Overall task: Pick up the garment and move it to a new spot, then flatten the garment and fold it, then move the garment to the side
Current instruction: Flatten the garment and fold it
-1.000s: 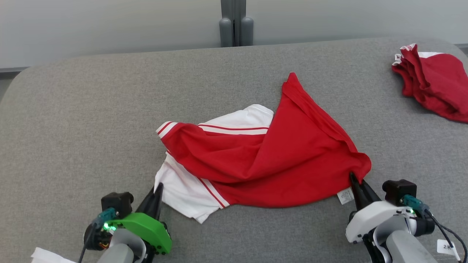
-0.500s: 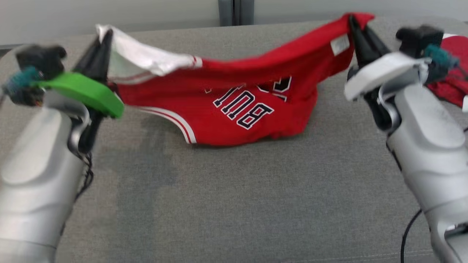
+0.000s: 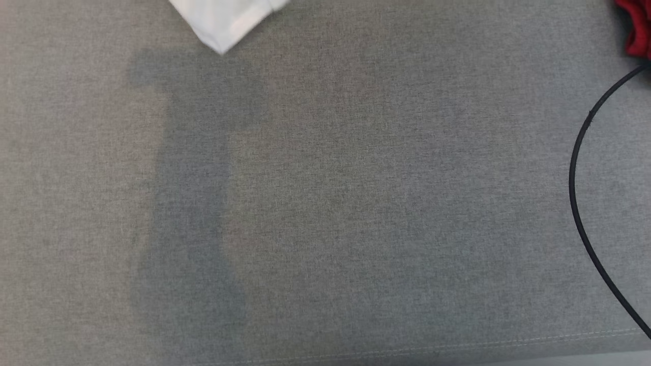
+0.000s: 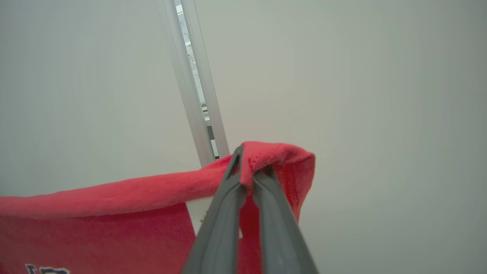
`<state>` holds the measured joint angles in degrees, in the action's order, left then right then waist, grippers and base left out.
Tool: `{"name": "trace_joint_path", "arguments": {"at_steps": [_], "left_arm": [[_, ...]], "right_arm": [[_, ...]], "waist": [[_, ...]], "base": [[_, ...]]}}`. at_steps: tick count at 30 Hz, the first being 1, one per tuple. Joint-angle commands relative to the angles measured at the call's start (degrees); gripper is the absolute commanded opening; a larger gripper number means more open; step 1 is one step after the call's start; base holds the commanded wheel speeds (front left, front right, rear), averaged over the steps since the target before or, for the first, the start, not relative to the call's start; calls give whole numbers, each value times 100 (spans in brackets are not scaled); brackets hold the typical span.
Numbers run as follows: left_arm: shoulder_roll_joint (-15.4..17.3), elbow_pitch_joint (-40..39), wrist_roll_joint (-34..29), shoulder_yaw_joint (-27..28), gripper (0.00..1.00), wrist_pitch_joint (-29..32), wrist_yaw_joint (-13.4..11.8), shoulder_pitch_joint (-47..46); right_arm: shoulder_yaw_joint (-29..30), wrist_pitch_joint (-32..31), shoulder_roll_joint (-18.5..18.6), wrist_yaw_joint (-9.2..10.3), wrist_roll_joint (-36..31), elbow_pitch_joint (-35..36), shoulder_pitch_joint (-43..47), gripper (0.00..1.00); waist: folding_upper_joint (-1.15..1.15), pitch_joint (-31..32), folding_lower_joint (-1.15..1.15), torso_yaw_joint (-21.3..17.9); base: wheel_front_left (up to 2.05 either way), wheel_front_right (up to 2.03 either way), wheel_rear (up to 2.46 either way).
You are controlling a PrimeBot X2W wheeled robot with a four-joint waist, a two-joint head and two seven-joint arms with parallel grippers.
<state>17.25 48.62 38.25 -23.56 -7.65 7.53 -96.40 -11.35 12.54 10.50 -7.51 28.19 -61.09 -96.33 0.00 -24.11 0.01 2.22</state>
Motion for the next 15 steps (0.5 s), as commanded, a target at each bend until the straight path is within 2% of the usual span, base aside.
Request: {"name": "trace_joint_path", "arguments": {"at_steps": [1,4,7,12,14,15], "left_arm": [[-52,86,22,-38,0,-99,-9,-255],[-104,221,143,-176,0,-246,-9,-403],[-140,138,304,-402,0,-396,-8,-124],[-28,-192,580,-425,0,-719,-8,1051],[69,-389,660,-281,0,-751,-8,1746],[54,-607,719,-40,0,-761,-19,2128]], "right_arm": [[-30,82,-56,5,-17,-85,-197,0],[-158,143,-74,5,52,-183,-270,0],[-408,169,-15,5,192,-220,3,0],[-822,227,69,5,624,31,985,0],[-1014,243,113,5,843,243,1574,0],[-1124,256,154,5,971,396,1913,0]], "waist": [[0,-102,-1,12],[0,-158,-1,46],[0,-215,-1,103],[0,-75,-1,143],[0,19,-1,125],[0,88,-1,122]], "base": [[0,0,0],[0,0,0],[0,0,0],[0,0,0],[0,0,0],[0,0,0]]}}
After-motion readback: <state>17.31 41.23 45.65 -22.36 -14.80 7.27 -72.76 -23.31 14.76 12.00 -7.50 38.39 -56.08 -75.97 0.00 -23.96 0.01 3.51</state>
